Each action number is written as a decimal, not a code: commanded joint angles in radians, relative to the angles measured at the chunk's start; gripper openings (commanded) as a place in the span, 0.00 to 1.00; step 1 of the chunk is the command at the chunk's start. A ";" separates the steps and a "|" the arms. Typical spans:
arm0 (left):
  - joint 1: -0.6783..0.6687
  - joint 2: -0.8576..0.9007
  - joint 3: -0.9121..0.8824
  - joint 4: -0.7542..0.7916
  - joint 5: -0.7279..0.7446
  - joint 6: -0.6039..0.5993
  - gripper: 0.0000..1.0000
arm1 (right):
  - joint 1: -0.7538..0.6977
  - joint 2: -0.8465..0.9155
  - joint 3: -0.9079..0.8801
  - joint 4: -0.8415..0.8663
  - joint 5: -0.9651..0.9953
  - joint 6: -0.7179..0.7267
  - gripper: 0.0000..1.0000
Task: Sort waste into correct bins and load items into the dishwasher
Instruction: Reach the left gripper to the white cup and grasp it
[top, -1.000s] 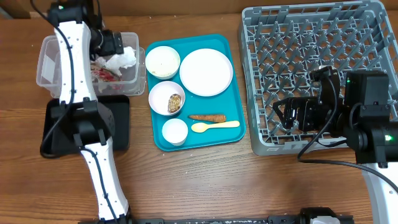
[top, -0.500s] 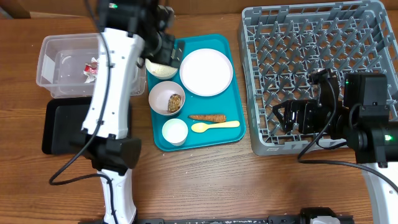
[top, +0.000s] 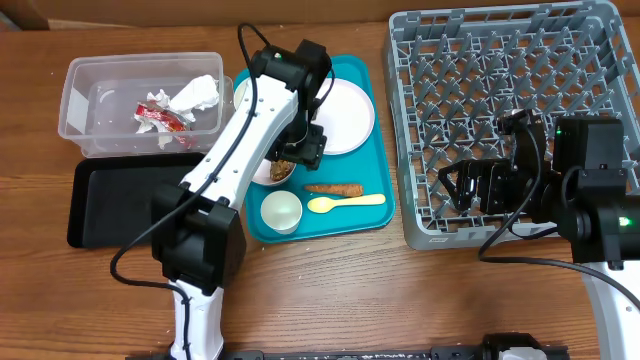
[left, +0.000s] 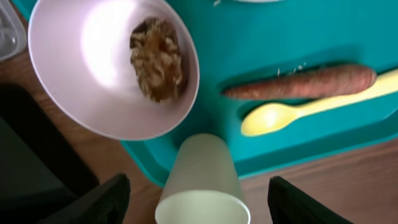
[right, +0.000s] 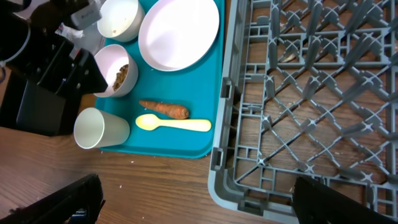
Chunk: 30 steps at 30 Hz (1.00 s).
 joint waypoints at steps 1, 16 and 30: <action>-0.025 -0.138 -0.004 -0.032 -0.010 -0.022 0.74 | -0.005 -0.002 0.022 0.002 -0.005 -0.001 1.00; 0.080 -0.417 -0.781 0.454 0.030 -0.201 0.47 | -0.005 0.007 0.022 -0.002 -0.008 0.000 1.00; 0.116 -0.420 -0.751 0.488 0.247 -0.113 0.04 | -0.005 0.007 0.022 0.023 -0.103 0.004 1.00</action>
